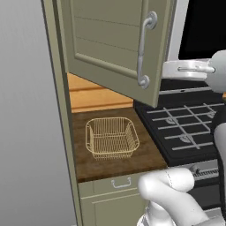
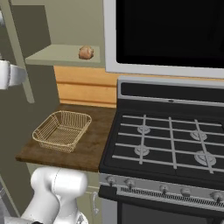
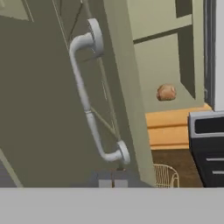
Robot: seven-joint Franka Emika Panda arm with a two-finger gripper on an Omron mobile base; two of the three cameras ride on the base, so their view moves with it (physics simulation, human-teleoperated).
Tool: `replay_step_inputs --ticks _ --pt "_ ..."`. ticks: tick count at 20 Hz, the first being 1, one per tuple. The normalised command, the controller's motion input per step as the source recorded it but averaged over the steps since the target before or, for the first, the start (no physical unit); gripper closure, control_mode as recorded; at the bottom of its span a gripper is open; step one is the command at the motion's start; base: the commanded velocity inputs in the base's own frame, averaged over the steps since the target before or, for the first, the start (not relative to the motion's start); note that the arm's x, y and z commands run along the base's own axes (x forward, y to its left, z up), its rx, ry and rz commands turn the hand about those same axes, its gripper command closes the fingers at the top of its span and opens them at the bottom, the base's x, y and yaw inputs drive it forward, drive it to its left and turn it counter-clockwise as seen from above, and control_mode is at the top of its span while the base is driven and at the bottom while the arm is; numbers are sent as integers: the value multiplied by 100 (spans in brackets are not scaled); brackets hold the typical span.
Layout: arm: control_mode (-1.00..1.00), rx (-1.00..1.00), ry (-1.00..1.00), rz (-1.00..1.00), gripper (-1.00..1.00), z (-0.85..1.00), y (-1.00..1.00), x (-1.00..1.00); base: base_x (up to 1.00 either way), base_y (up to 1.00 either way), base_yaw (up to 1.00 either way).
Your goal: Open the cabinet, pick up the bread from the cabinet and place it in the basket. Then move the basket to the dining counter.
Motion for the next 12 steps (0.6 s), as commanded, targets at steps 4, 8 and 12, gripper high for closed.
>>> replay_step_inputs --ticks 4,8,12 --pt "-100 30 14 0 100 19 -83 -32 0 0 0" --pt "-100 53 18 15 100 -1 -57 -1 0 0 0" --pt "-100 58 20 26 100 -50 -20 1 0 0 0"
